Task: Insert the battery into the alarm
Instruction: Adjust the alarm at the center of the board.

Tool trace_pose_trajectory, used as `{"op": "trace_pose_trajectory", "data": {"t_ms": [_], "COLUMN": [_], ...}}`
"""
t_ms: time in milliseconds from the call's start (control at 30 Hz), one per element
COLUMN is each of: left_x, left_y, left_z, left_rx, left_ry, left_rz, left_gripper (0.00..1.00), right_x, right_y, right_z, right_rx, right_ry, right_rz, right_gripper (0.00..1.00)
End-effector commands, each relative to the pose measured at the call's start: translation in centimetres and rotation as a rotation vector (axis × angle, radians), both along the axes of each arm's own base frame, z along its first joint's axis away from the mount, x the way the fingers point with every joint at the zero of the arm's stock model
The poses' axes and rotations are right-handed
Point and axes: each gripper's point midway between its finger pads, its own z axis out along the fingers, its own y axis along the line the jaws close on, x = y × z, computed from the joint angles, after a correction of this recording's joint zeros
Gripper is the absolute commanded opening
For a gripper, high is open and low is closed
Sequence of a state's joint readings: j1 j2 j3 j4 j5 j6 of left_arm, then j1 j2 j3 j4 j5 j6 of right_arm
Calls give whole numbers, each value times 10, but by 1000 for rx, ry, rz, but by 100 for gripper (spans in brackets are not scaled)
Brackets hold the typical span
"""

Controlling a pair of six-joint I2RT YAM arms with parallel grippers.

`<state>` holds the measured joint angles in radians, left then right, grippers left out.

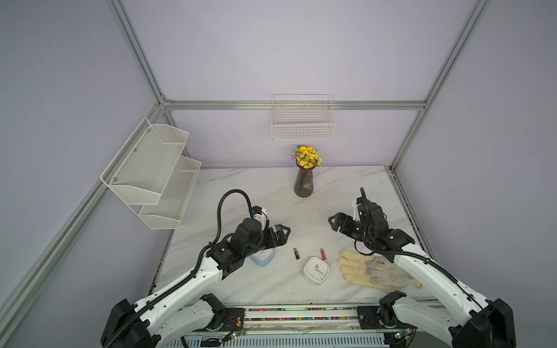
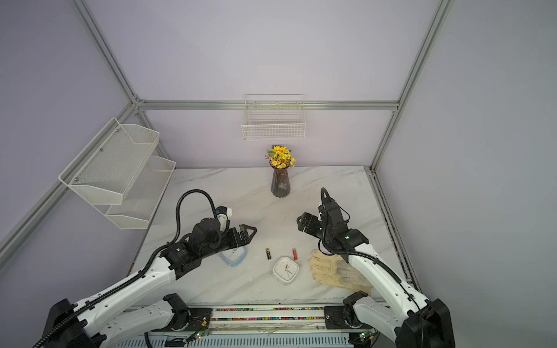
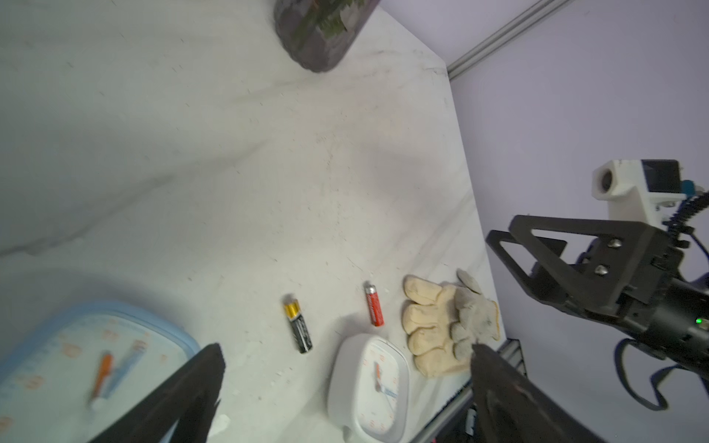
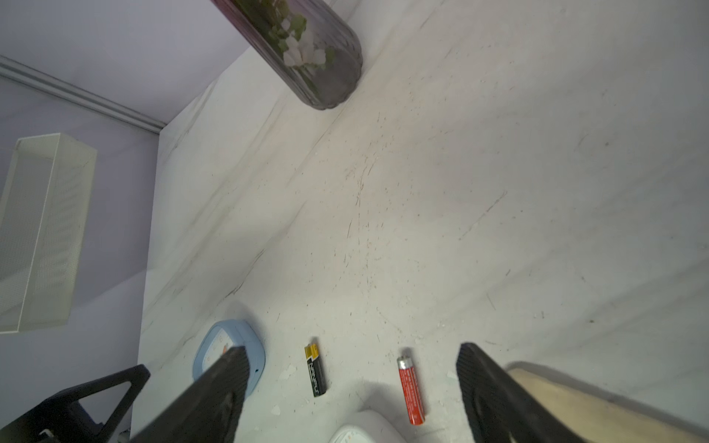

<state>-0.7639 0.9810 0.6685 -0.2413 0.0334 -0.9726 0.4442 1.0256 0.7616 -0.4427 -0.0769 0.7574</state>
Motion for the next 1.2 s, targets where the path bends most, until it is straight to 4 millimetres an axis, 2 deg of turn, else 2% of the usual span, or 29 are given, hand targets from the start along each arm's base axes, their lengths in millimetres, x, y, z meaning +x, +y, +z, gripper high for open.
{"op": "trace_pose_trajectory", "data": {"t_ms": [0,100,167,233,267,333,467,700,867,1033,1167], "left_x": [-21,-46,-61,-71,-75,-79,-83,-87,-93,-94,-86], "left_y": [-17,-35,-46,-52,-54,-65,-78,-101,-112,-111,-106], "left_z": [5,-16,-30,-44,-51,-58,-78,-98,-117,-126,-124], "left_rx": [-173,-237,-264,-265,-265,-295,-320,-352,-367,-372,-368], "left_ry": [91,189,253,302,334,355,423,464,481,485,428], "left_rz": [105,105,102,108,117,100,97,71,68,80,111], "left_gripper": [100,100,100,100,100,100,100,98,91,84,81], "right_x": [-24,-36,-43,-46,-47,-49,-56,-73,-87,-93,-96], "right_y": [3,12,17,15,17,28,32,38,48,54,62], "right_z": [-17,-31,-42,-56,-62,-72,-88,-101,-111,-112,-116], "right_rx": [23,17,-7,-45,-47,-31,-64,-43,-29,-31,-22], "right_ry": [89,117,140,173,191,209,229,256,282,273,283], "right_rz": [-45,-14,12,15,22,58,86,131,173,181,187], "right_gripper": [79,71,70,66,59,56,56,55,53,51,48]}}
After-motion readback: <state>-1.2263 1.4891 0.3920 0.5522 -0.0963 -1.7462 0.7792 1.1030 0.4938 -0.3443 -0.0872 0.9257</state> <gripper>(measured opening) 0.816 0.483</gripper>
